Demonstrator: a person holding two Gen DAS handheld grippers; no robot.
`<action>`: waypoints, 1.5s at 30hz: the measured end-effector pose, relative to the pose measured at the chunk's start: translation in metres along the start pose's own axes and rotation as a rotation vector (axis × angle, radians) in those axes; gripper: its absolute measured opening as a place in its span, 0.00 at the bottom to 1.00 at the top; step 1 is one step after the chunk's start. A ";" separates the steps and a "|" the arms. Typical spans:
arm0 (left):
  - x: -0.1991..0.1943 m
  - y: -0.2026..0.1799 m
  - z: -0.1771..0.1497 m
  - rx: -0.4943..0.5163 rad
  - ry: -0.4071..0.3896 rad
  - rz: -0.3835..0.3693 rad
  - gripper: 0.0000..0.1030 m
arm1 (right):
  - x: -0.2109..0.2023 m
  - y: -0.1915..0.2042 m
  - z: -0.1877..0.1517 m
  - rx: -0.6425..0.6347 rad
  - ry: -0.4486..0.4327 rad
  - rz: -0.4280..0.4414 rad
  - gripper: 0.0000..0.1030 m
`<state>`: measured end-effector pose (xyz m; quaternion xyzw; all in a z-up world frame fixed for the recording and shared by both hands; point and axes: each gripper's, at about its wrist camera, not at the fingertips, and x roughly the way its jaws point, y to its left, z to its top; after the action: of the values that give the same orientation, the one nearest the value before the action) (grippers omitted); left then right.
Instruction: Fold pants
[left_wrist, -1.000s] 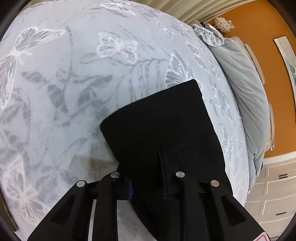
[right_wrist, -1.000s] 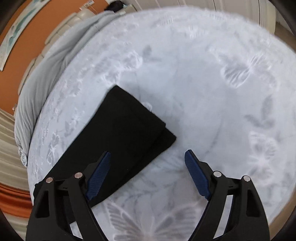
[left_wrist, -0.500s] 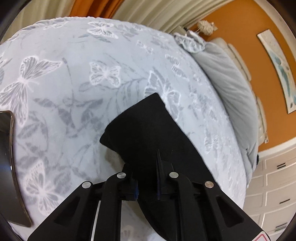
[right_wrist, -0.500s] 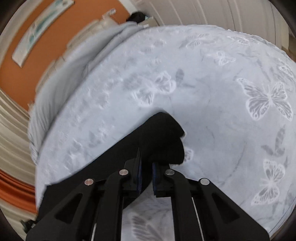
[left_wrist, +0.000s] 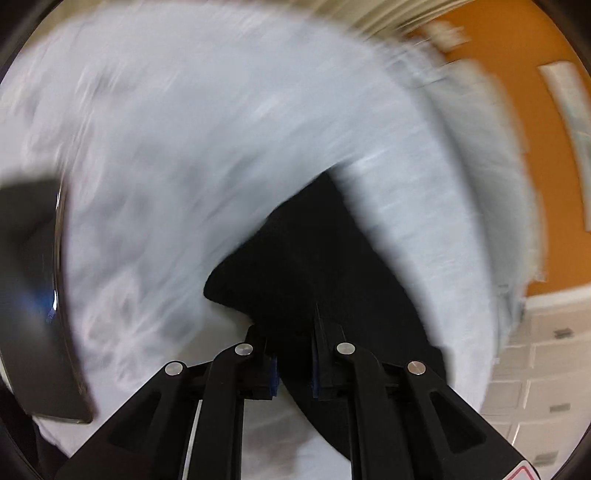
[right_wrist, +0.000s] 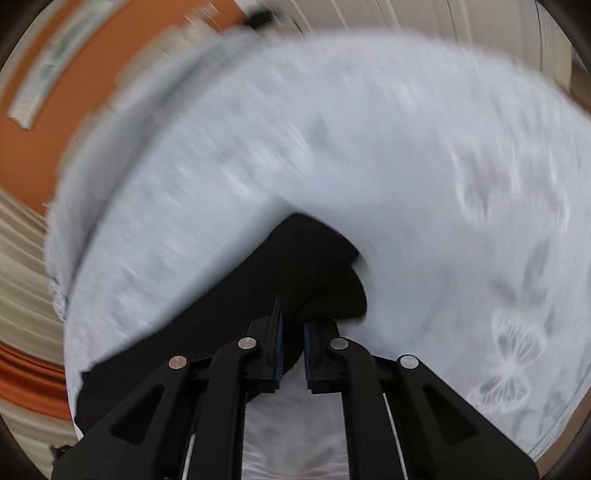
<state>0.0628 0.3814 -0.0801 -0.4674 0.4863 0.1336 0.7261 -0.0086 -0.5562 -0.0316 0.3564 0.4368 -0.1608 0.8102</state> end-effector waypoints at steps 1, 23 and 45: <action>0.006 0.006 -0.002 -0.016 0.016 -0.001 0.10 | 0.007 0.000 -0.003 -0.021 0.023 -0.012 0.08; -0.009 -0.159 -0.127 0.625 -0.337 0.216 0.59 | -0.006 0.031 0.005 -0.007 -0.101 0.113 0.09; 0.030 -0.165 -0.125 0.619 -0.222 0.251 0.65 | 0.066 0.357 -0.270 -1.070 0.167 0.291 0.15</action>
<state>0.1121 0.1854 -0.0254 -0.1444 0.4755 0.1178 0.8598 0.0725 -0.1108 -0.0284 -0.0363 0.4664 0.2252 0.8547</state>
